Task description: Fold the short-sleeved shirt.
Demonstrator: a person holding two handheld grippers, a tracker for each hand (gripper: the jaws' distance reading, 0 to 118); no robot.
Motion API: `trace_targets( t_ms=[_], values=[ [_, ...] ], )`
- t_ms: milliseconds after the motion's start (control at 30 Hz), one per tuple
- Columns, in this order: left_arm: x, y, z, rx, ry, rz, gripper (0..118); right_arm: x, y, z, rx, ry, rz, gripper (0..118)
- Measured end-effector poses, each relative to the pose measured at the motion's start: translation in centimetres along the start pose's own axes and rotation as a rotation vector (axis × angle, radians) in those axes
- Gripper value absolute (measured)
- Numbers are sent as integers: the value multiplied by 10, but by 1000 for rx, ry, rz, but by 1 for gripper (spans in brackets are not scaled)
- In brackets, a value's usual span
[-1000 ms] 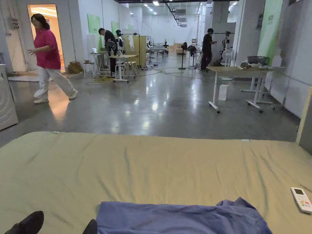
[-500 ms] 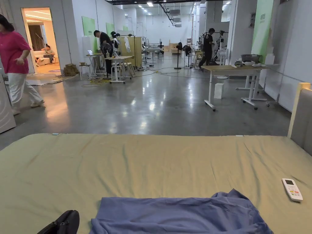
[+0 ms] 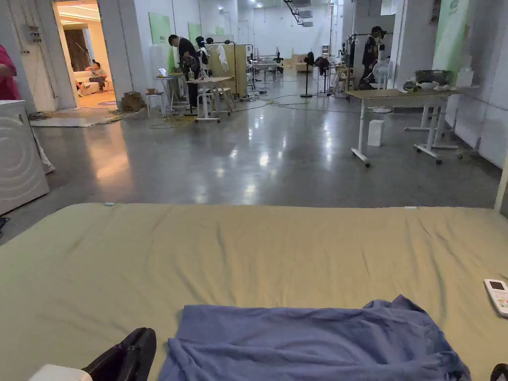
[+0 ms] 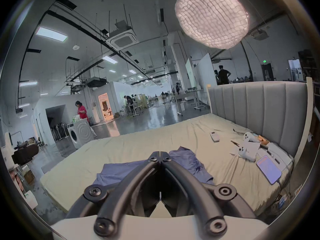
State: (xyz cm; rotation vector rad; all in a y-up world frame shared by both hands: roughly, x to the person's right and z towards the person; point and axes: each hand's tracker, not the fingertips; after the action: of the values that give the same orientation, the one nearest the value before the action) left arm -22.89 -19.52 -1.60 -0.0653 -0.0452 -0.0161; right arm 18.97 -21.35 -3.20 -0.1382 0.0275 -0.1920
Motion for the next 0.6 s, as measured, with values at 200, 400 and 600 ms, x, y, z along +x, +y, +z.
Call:
trace_targets(
  t_ms=[200, 400, 600],
  values=[
    [-27, -34, -43, -173, 17, 66, 4, 4, -11, -13, -39, 2, 115, 0],
    [-71, -106, -130, -483, 35, 214, 85, 18, -35, -32, -160, 13, 70, 0],
    [-90, -171, -213, -641, 53, 174, 93, 26, -55, -49, -250, -5, 68, 0]
  ],
)
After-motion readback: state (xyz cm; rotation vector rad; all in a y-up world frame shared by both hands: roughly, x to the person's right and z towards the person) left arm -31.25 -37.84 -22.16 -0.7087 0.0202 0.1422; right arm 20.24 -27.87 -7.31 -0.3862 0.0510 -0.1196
